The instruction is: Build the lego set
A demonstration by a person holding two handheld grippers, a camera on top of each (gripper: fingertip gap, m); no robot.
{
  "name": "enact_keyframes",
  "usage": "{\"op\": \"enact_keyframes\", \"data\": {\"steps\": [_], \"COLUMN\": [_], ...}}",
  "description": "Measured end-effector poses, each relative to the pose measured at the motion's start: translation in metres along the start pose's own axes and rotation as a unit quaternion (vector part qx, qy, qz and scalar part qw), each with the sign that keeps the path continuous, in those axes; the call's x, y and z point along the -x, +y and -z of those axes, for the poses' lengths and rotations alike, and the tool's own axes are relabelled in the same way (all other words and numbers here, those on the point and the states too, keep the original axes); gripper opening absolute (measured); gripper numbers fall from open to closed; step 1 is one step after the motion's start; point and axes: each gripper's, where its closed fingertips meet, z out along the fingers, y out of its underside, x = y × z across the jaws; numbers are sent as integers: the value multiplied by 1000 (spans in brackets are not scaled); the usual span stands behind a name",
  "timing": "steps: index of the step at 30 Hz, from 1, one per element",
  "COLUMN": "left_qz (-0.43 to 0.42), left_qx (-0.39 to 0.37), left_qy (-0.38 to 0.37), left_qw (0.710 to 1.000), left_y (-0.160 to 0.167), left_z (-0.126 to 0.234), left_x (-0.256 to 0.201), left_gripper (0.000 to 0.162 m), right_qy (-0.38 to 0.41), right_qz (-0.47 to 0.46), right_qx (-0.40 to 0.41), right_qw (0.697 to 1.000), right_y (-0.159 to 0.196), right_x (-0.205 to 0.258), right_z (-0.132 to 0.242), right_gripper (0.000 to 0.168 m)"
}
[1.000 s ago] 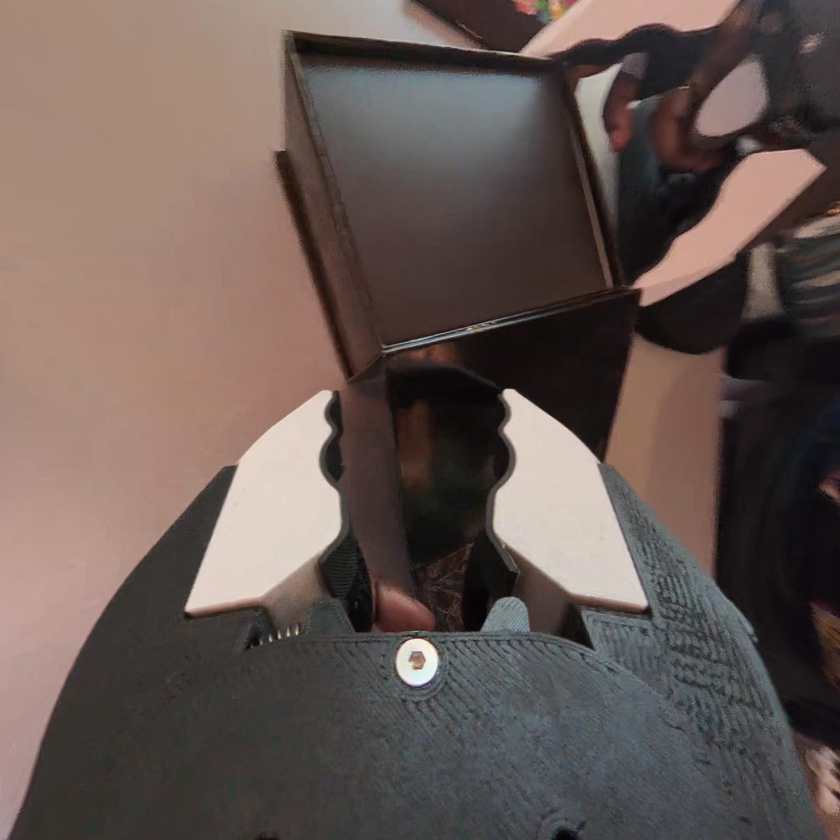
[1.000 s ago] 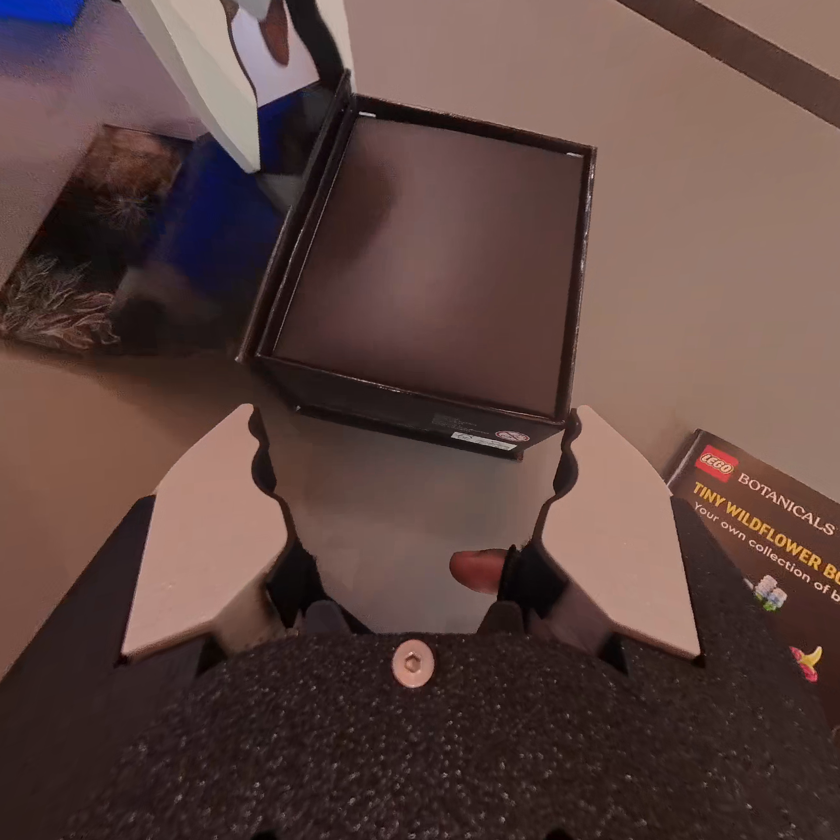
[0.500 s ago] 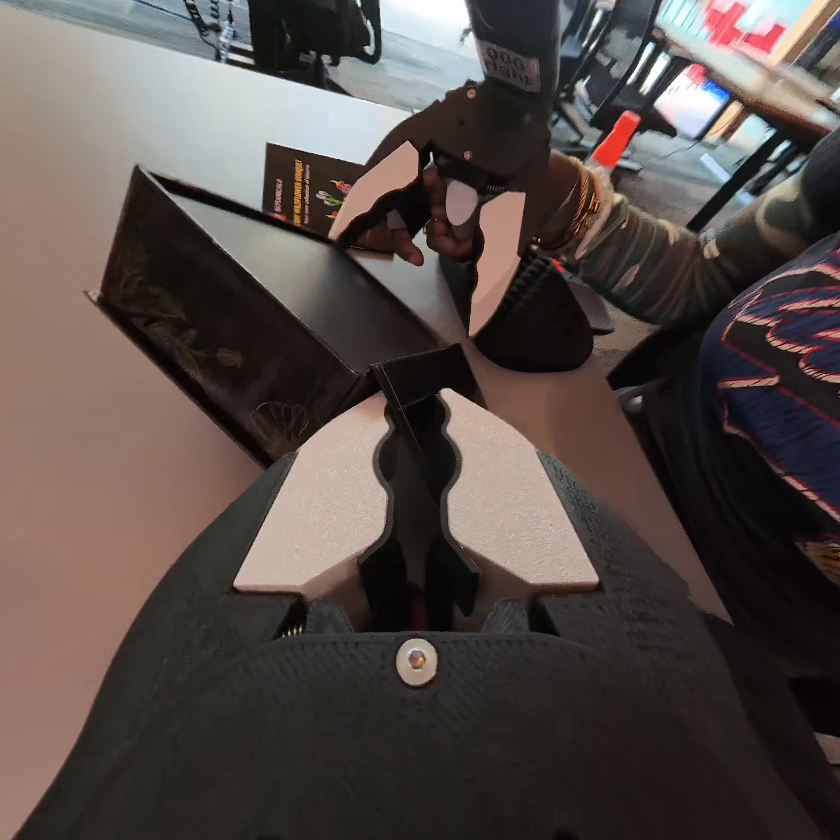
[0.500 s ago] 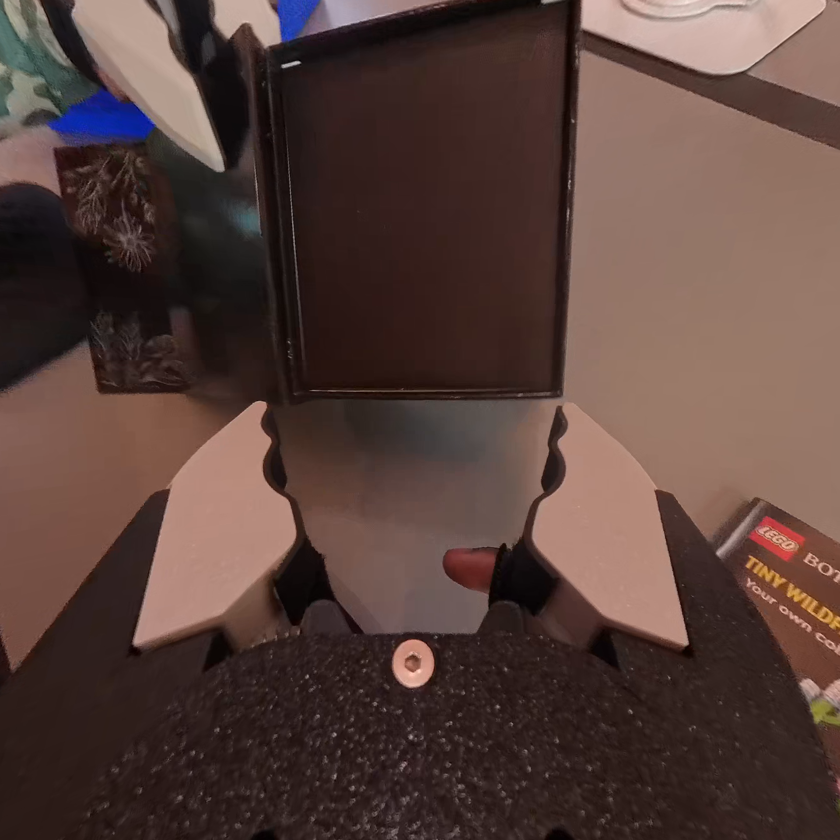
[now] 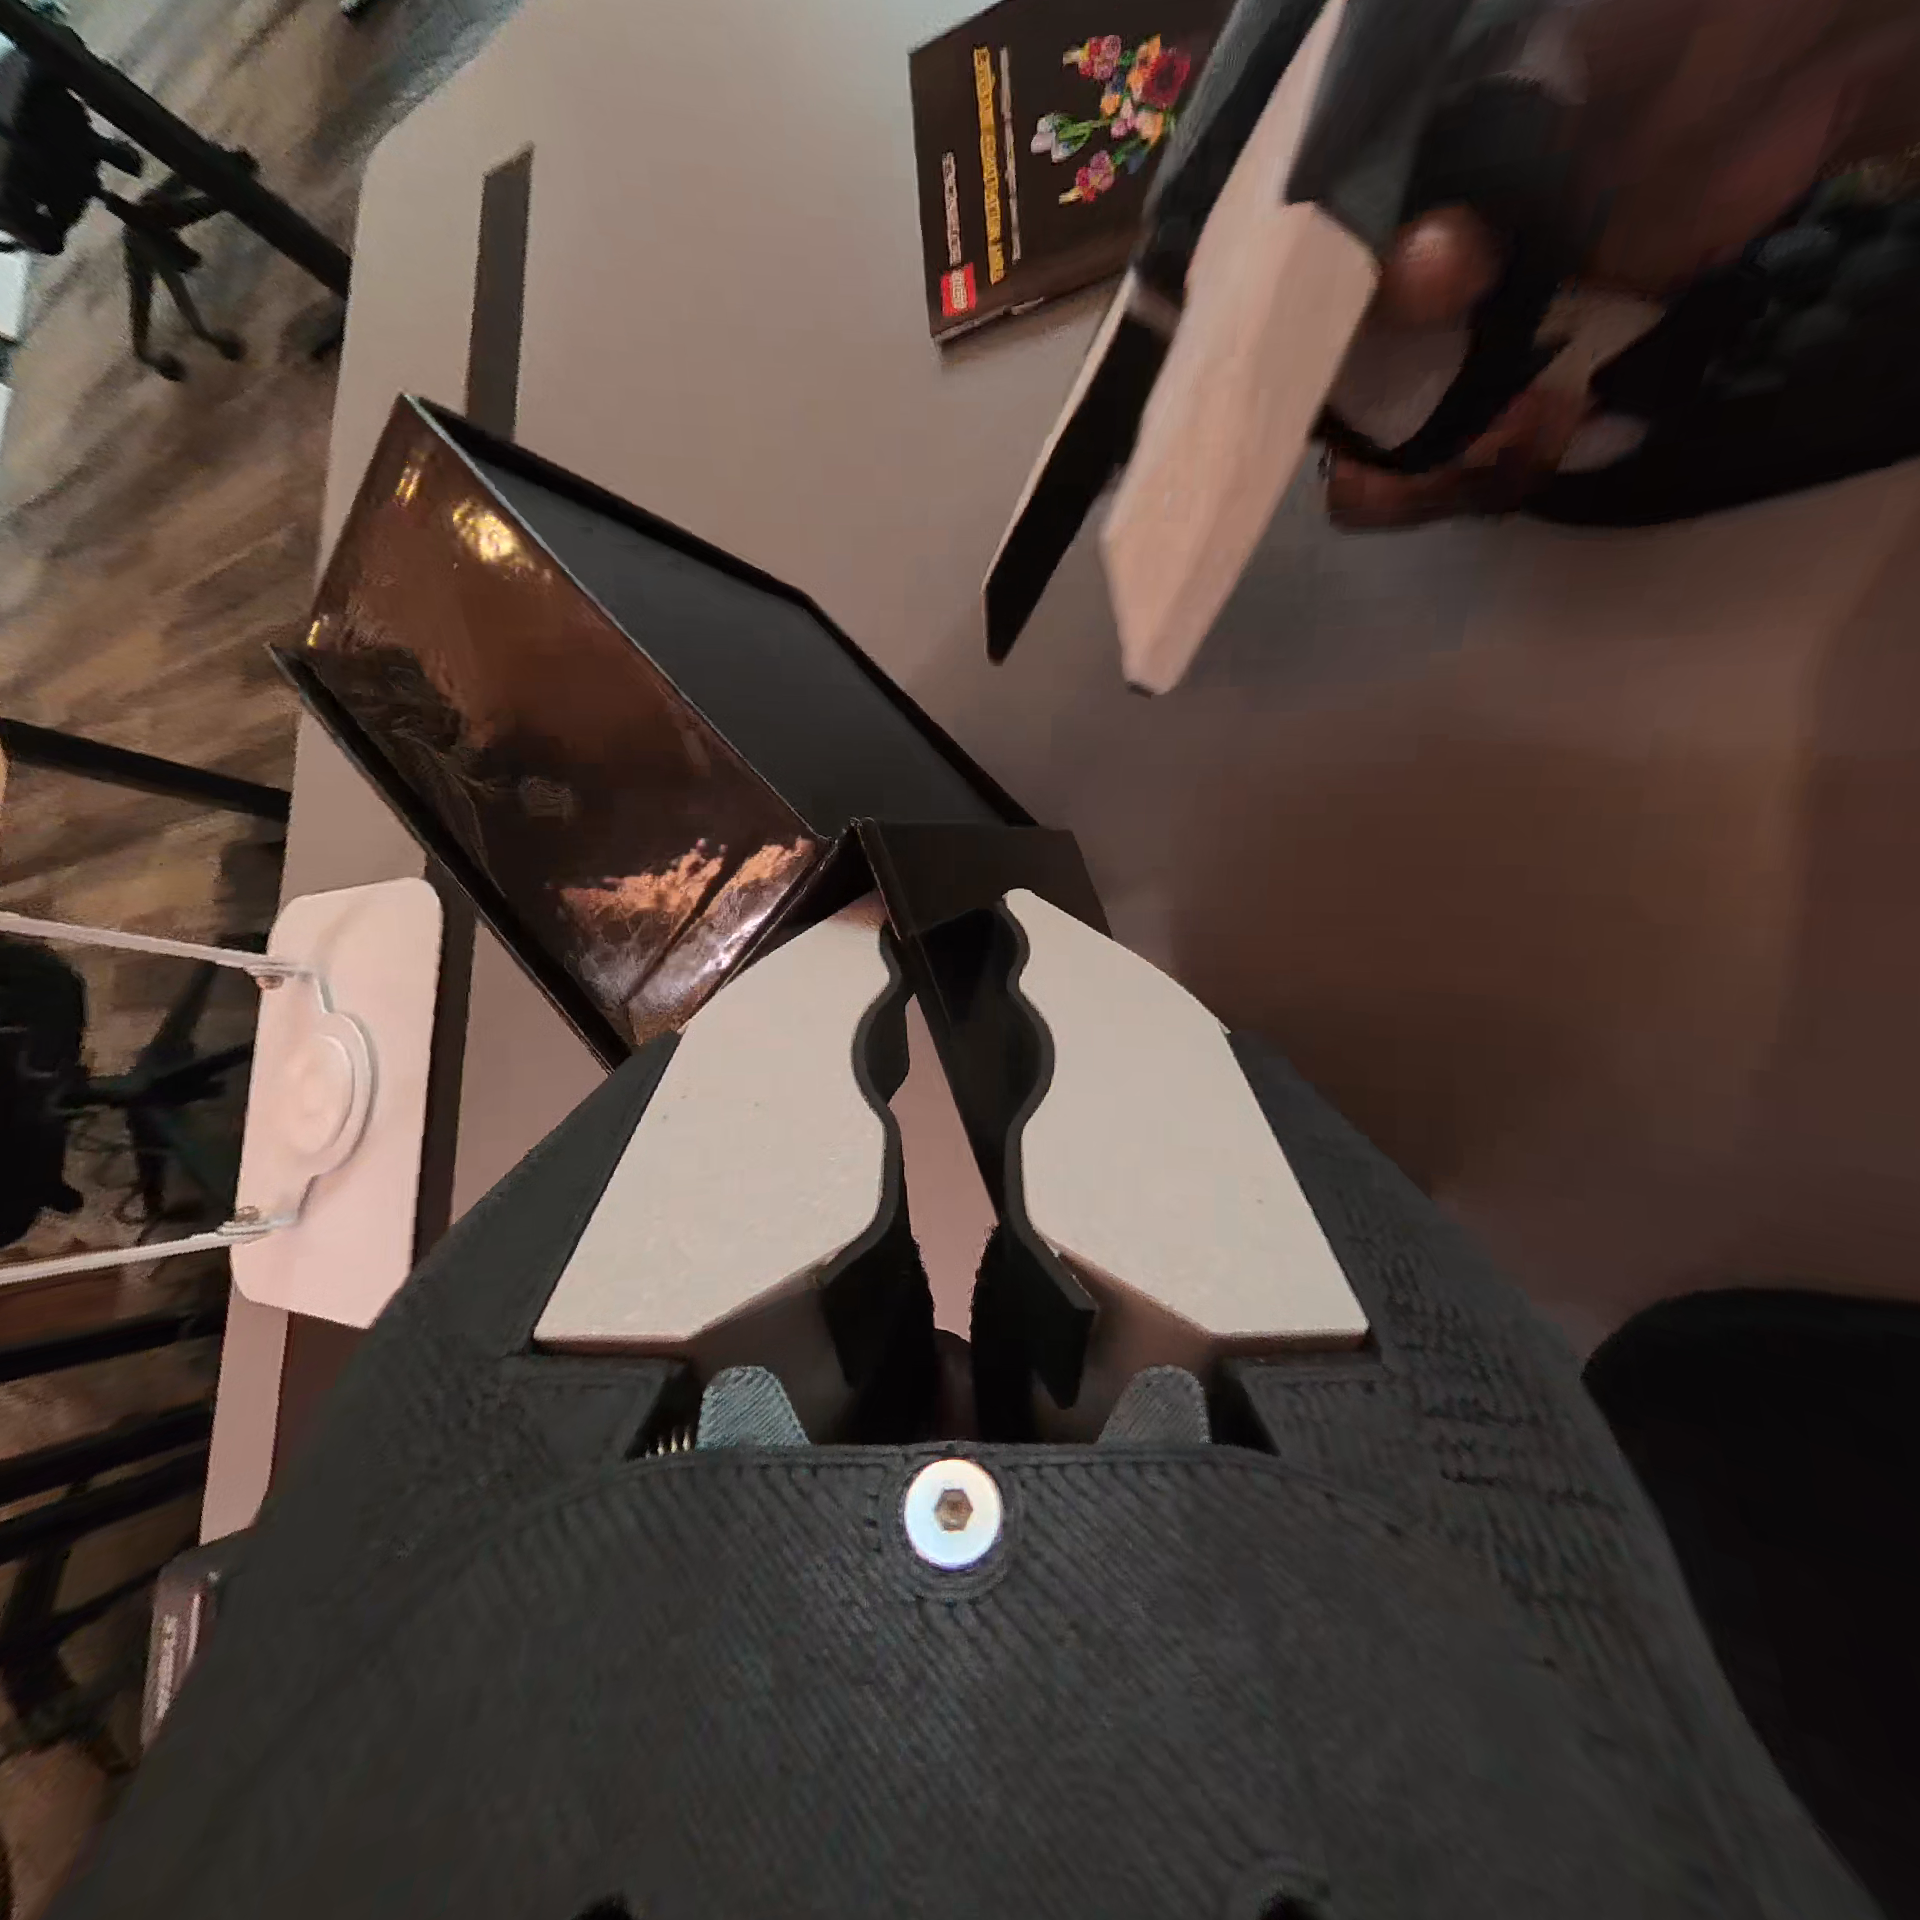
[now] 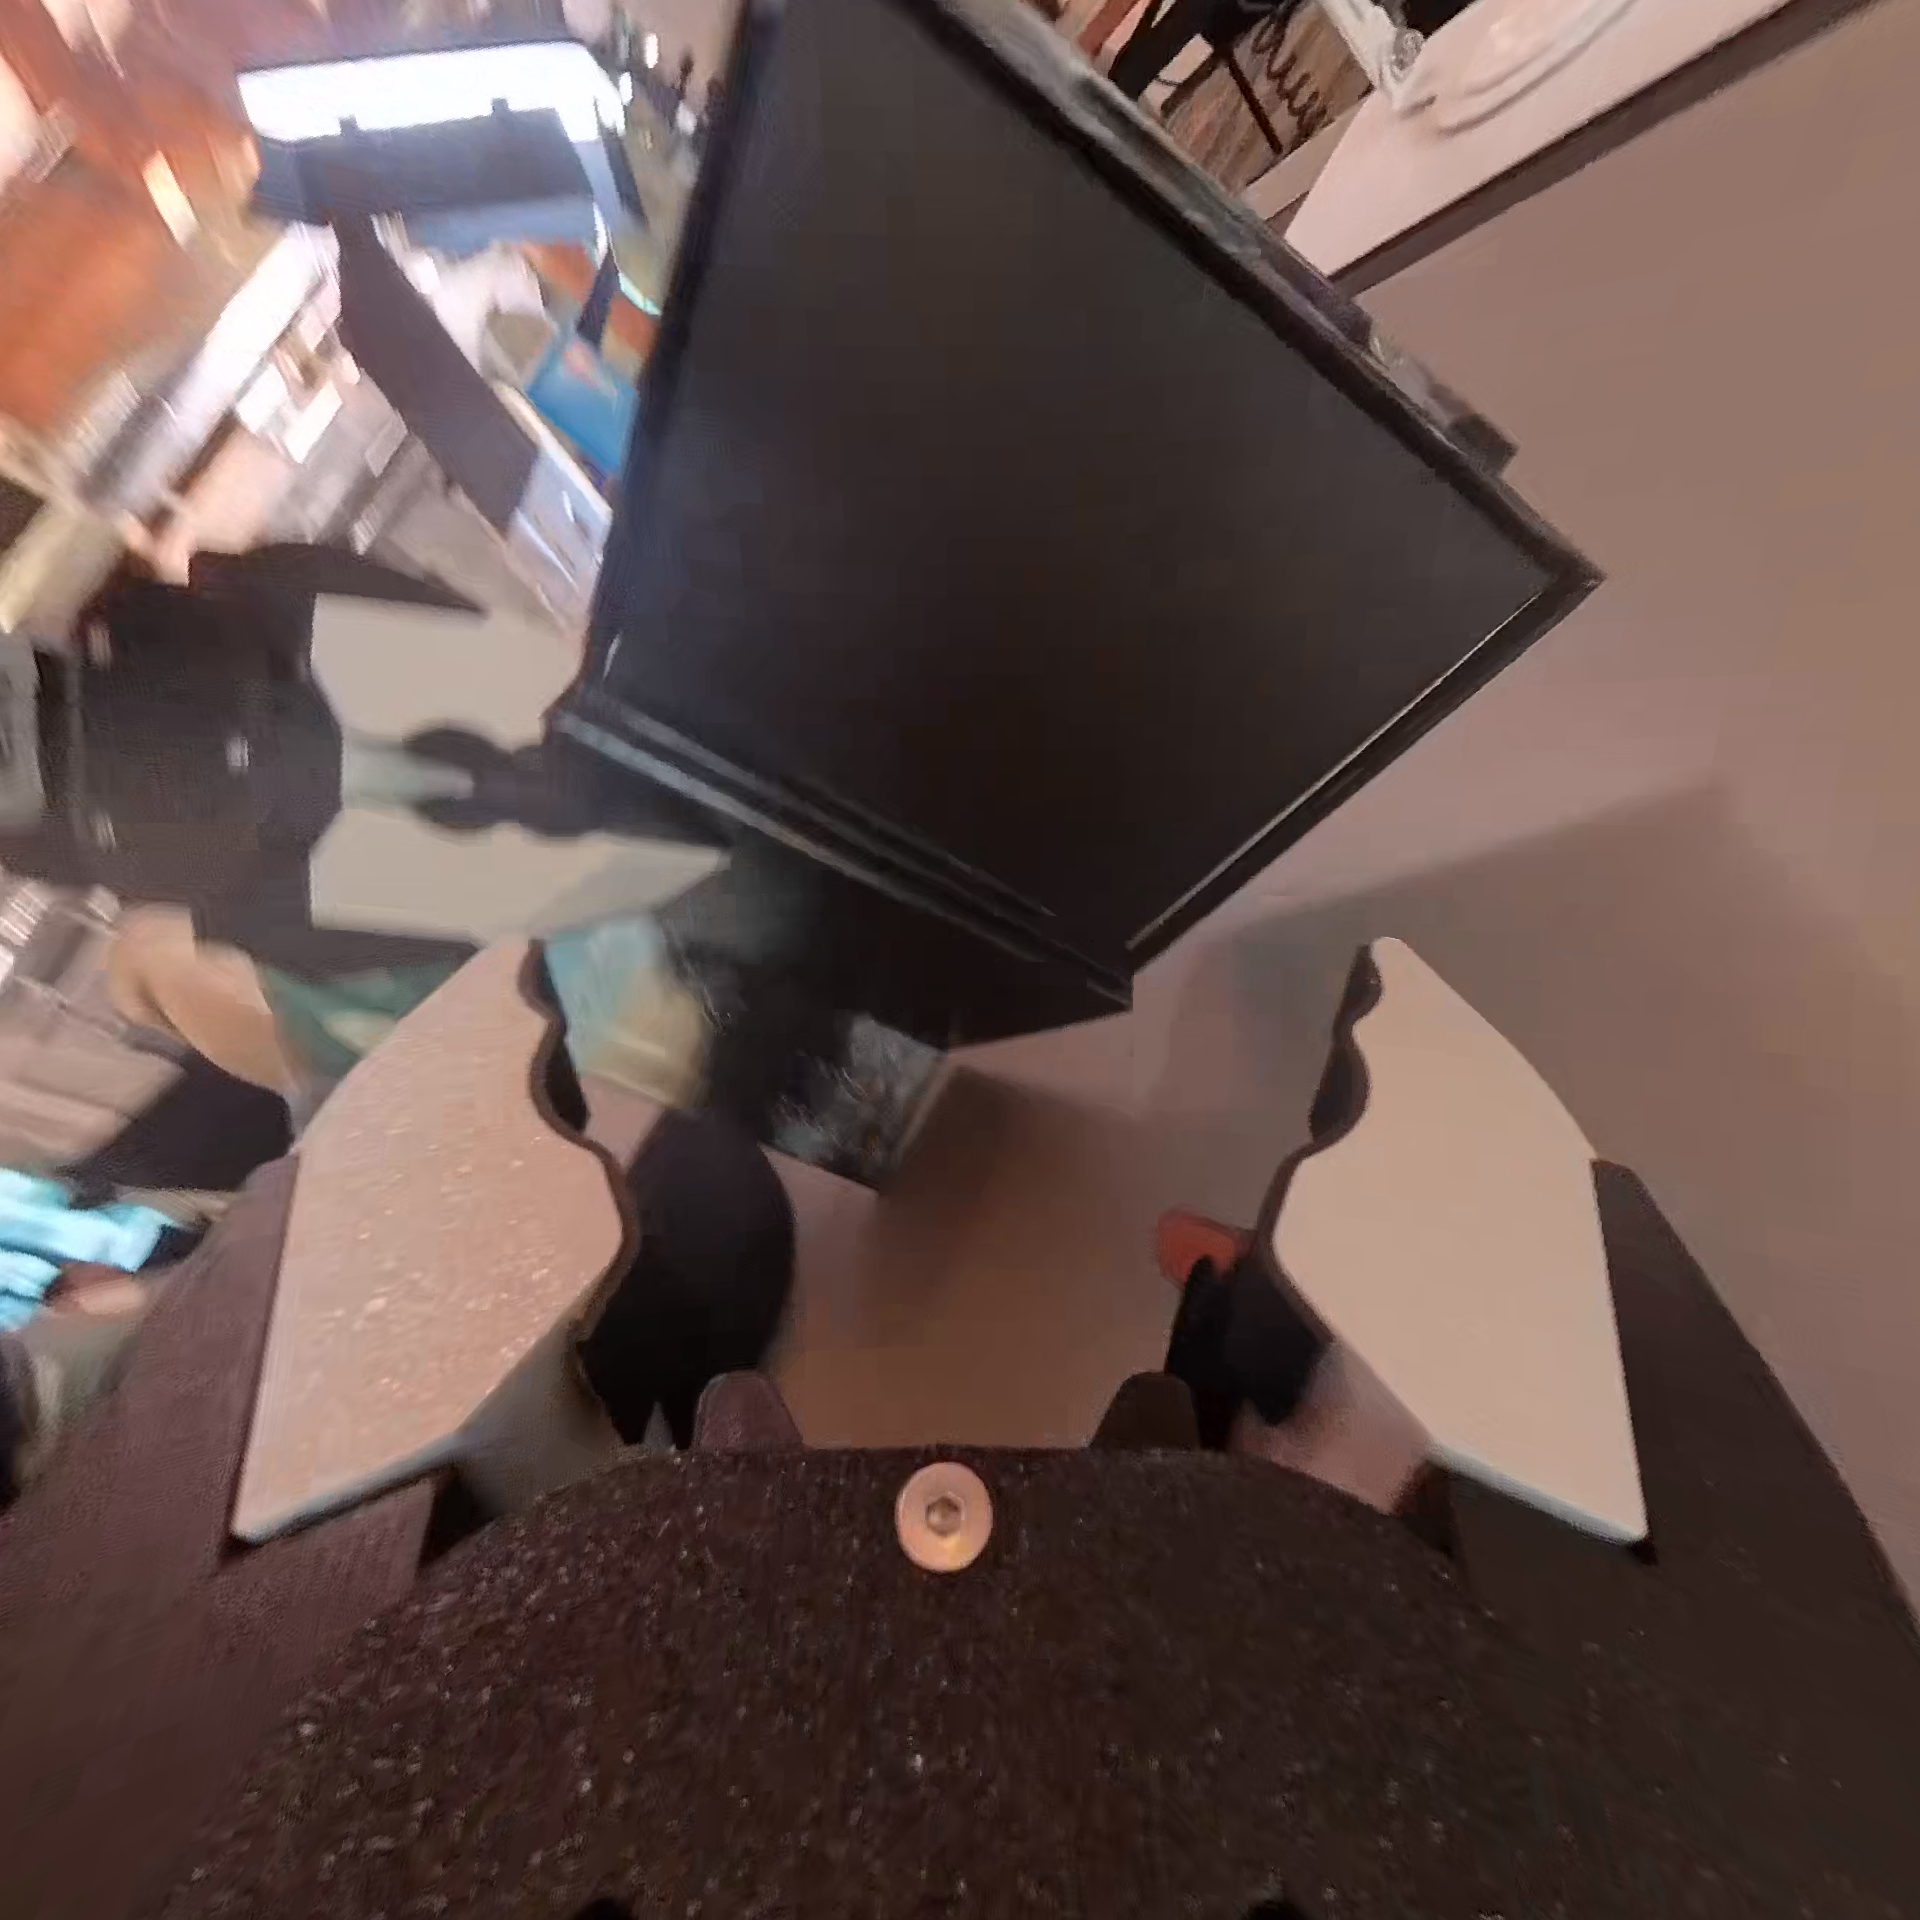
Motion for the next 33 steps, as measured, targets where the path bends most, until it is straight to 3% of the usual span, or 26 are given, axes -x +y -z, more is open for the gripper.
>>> {"op": "enact_keyframes", "data": {"steps": [4, 9, 13, 16, 18, 21, 24, 29, 33], "left_qz": [-22, -76, -109, -138, -109, -71, -69, -52, -75], "left_qx": [-12, -2, 28, 64, 60, 72, 103, 104, 118], "left_qy": [-47, -119, -139, -179, -169, -171, -201, -178, -135], "left_qw": [999, 990, 984, 972, 978, 980, 972, 977, 981], "left_y": [-11, -20, -16, -6, -3, 8, 22, 32, 40], "left_z": [7, 15, 12, 4, -1, -6, -7, -11, -17], "left_x": [-5, -6, -7, -2, -6, -4, 2, -7, -27], "left_gripper": [13, 8, 4, 3, 3, 3, 3, 3, 3], "right_qy": [-36, -83, -115, -104, -79, -24, -9, 81, 174], "right_qz": [-86, -63, -75, -92, -102, -112, -112, 9, 188], "right_qx": [-54, -135, -153, -132, -115, -43, 23, 81, 93], "right_qw": [994, 985, 979, 981, 985, 992, 993, 993, 962], "right_y": [-18, -41, -43, -38, -31, -11, 10, 27, 8], "right_x": [5, 24, 36, 27, 16, 1, 1, -7, -14], "right_z": [-11, -5, -4, -7, -7, -8, 0, 33, 66], "right_gripper": [148, 148, 148, 146, 140, 130, 134, 120, 128]}}
